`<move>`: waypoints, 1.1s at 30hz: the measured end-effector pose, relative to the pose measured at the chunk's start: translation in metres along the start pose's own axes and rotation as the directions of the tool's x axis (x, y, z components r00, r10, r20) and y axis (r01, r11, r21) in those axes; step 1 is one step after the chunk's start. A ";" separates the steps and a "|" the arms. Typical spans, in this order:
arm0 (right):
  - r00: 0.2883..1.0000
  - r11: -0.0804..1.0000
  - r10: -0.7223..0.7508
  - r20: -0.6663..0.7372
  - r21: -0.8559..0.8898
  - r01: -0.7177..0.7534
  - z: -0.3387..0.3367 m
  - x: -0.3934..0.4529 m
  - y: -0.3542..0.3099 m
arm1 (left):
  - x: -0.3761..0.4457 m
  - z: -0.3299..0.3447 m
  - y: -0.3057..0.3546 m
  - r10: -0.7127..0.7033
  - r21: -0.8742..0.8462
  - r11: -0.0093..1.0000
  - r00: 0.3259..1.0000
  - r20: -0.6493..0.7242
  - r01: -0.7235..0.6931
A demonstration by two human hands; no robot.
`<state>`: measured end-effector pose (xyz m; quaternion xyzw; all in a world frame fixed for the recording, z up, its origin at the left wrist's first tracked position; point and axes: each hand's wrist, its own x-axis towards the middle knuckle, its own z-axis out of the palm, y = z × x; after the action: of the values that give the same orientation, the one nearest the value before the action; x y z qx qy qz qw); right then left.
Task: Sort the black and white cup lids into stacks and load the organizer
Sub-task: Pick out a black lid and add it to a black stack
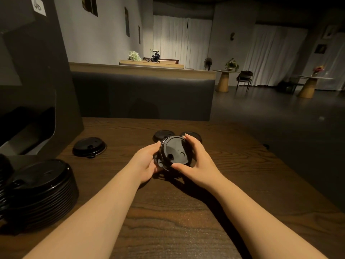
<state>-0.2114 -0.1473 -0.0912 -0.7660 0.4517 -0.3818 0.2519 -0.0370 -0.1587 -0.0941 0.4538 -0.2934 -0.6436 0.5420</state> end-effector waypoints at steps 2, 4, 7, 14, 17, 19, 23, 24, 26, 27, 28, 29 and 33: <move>1.000 0.999 -0.018 0.015 -0.042 0.019 0.002 0.001 0.000 | -0.002 0.001 -0.001 -0.032 -0.023 0.999 0.997 0.072 0.034; 1.000 0.997 -0.023 0.011 -0.073 0.024 0.001 0.001 0.002 | -0.003 0.001 -0.002 -0.052 -0.057 0.997 0.988 0.146 0.061; 1.000 0.997 -0.011 0.005 -0.076 0.011 -0.002 0.001 0.000 | -0.005 0.002 -0.003 -0.046 -0.058 0.997 0.976 0.215 0.059; 1.000 0.996 -0.005 0.024 -0.087 0.007 -0.005 -0.001 0.000 | -0.004 0.001 -0.003 -0.041 -0.150 0.986 0.975 0.217 0.075; 0.996 0.989 0.012 0.086 -0.149 0.001 -0.001 -0.003 0.001 | -0.006 0.002 -0.003 -0.061 -0.118 0.989 0.971 0.233 0.091; 0.993 0.989 0.023 0.119 -0.145 -0.005 0.001 -0.003 0.002 | -0.007 0.005 -0.004 -0.060 -0.063 0.995 0.971 0.232 0.076; 0.993 0.996 0.083 0.087 0.027 -0.085 0.008 0.002 0.002 | -0.001 0.008 -0.004 0.031 -0.038 0.999 0.991 0.133 -0.026; 0.993 0.994 0.104 0.057 0.034 -0.106 0.009 0.005 0.003 | 0.002 0.006 -0.003 0.071 -0.069 0.996 0.992 0.108 -0.064; 0.987 0.987 0.158 0.006 -0.042 -0.158 0.011 0.015 0.010 | 0.007 0.000 0.002 0.148 -0.152 0.979 0.988 0.053 -0.139; 0.981 0.974 0.195 0.000 -0.121 -0.194 0.010 0.022 0.014 | 0.010 -0.004 0.006 0.182 -0.181 0.968 0.983 0.023 -0.175; 0.971 0.952 0.237 0.006 -0.202 -0.231 0.009 0.029 0.020 | 0.012 -0.007 0.008 0.207 -0.202 0.958 0.978 -0.006 -0.204; 0.958 0.926 0.285 0.014 -0.261 -0.272 0.006 0.038 0.024 | 0.014 -0.010 0.010 0.221 -0.224 0.949 0.975 -0.030 -0.222; 0.921 0.872 0.389 0.027 -0.332 -0.359 0.000 0.067 0.036 | 0.017 -0.014 0.012 0.188 -0.307 0.931 0.981 -0.057 -0.196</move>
<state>-0.2093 -0.2234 -0.0935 -0.7114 0.6352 -0.2113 0.2140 -0.0197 -0.1763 -0.0941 0.3404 -0.2241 -0.6197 0.6707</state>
